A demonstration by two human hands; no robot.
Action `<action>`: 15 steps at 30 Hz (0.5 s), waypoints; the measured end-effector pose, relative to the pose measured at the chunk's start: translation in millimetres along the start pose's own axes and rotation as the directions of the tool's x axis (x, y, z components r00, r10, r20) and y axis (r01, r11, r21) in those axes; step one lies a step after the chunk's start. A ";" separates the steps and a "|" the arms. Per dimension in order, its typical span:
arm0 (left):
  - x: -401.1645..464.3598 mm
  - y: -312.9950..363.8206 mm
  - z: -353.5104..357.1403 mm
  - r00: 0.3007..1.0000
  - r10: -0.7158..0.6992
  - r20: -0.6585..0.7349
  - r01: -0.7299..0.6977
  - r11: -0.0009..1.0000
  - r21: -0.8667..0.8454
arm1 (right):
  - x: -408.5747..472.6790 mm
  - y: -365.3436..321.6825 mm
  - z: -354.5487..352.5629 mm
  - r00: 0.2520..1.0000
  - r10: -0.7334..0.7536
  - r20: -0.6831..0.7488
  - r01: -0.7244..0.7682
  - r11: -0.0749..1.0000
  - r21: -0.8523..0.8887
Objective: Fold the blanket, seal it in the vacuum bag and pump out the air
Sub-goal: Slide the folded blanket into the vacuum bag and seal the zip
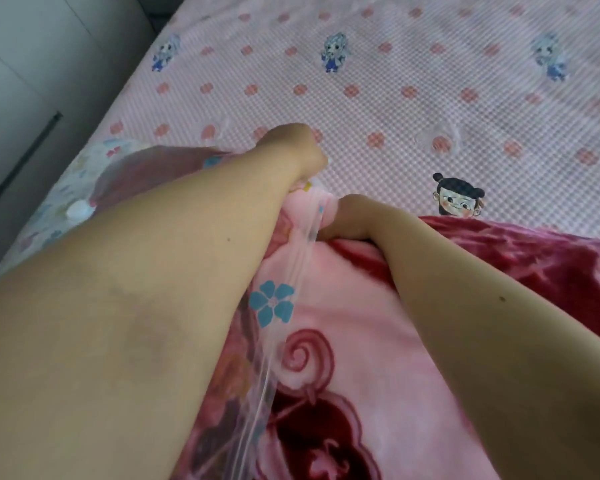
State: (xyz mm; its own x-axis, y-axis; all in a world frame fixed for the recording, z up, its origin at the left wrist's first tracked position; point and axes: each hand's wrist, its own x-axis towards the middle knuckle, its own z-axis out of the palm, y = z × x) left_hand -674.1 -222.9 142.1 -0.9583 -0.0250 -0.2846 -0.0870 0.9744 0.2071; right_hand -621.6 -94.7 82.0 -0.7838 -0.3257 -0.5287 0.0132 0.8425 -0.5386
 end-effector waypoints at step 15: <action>34.3 -5.9 -2.1 0.967 0.119 0.225 -0.187 0.931 0.312 | -15.4 7.7 13.9 0.980 -0.062 -0.190 0.086 0.989 0.121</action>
State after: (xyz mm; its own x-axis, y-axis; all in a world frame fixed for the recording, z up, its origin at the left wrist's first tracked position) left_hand -707.1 -229.9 133.1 -0.8760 0.1421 -0.4610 0.1835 0.9819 -0.0460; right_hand -600.8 -89.2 76.8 -0.8869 -0.2894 -0.3600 0.0210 0.7534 -0.6573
